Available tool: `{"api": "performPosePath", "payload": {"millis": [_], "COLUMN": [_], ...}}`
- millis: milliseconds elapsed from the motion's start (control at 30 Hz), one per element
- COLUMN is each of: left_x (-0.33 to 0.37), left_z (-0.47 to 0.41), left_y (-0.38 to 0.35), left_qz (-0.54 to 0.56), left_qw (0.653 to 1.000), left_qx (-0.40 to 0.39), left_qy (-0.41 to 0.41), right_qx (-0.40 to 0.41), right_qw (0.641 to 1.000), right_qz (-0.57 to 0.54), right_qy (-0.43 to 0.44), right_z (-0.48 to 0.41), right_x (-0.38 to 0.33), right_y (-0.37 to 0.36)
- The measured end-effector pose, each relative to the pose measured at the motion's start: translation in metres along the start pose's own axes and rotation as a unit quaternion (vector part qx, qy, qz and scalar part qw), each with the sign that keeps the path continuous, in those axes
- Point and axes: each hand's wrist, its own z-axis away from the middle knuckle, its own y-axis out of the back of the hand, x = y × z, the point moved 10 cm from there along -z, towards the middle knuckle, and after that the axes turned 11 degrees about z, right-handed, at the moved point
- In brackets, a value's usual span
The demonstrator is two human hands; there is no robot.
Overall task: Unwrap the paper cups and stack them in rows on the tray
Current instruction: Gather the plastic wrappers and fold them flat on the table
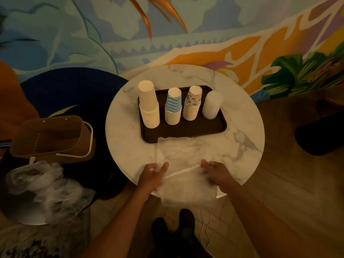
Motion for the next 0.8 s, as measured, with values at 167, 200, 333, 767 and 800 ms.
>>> {"api": "performPosePath", "payload": {"millis": [167, 200, 333, 767, 800], "left_x": [-0.026, -0.027, -0.022, 0.011, 0.011], "left_z": [-0.001, -0.001, 0.002, 0.046, 0.05], "left_y": [-0.004, -0.001, 0.015, 0.002, -0.005], "left_qz": [0.091, 0.126, 0.069, -0.338, -0.384], "left_qw": [0.994, 0.991, 0.996, 0.877, 0.848], "left_qx": [-0.053, -0.042, -0.007, -0.122, -0.143], "left_qy": [0.002, 0.002, -0.055, -0.318, -0.336], "right_qx": [-0.188, -0.211, -0.167, -0.177, -0.179], "right_qw": [0.982, 0.976, 0.984, 0.952, 0.942], "right_qz": [0.029, 0.034, 0.009, -0.187, -0.218], "right_qy": [-0.018, -0.028, -0.064, -0.167, -0.18], "right_z": [0.02, 0.025, 0.022, 0.035, 0.035], "right_x": [0.011, 0.017, 0.037, 0.048, 0.048], "right_y": [-0.029, -0.031, -0.019, -0.02, -0.021]}}
